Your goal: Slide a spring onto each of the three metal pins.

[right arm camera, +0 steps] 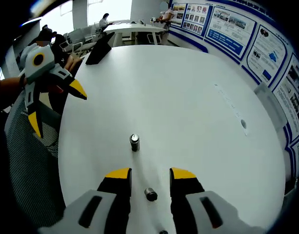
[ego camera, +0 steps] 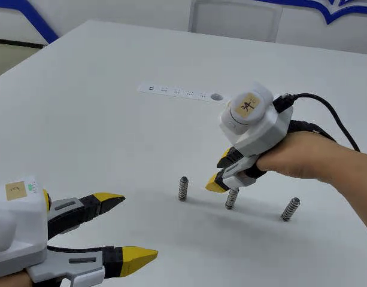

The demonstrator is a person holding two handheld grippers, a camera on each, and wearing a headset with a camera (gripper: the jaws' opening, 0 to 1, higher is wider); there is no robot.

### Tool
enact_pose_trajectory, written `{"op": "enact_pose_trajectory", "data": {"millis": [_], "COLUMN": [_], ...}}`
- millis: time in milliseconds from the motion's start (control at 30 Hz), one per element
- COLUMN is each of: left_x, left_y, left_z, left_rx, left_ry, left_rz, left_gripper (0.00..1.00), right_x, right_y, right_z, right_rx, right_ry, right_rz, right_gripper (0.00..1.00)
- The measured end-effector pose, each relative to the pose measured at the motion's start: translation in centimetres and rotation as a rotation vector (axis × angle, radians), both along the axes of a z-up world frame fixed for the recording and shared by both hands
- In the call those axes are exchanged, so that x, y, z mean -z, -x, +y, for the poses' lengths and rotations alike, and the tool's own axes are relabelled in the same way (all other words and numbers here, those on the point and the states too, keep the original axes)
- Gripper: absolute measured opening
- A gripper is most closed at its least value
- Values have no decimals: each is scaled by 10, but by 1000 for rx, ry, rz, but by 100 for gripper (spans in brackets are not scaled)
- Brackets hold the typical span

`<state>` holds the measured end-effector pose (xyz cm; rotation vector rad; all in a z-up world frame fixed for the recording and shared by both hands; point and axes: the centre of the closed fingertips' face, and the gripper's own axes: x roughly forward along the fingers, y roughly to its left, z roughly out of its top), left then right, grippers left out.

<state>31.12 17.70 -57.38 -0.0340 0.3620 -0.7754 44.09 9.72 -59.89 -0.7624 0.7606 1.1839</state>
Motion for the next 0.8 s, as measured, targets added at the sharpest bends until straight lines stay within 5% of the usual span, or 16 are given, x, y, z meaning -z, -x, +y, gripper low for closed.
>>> {"op": "enact_pose_trajectory", "data": {"millis": [800], "left_x": [-7], "left_y": [-9], "left_z": [-3], "left_rx": [28], "left_ry": [-9], "left_rz": [-17], "left_gripper": [71], "right_x": [-7], "right_y": [20], "right_z": [-61], "right_rx": [141], "right_ry": [-132], "right_rz": [-19], "right_gripper": [35]}}
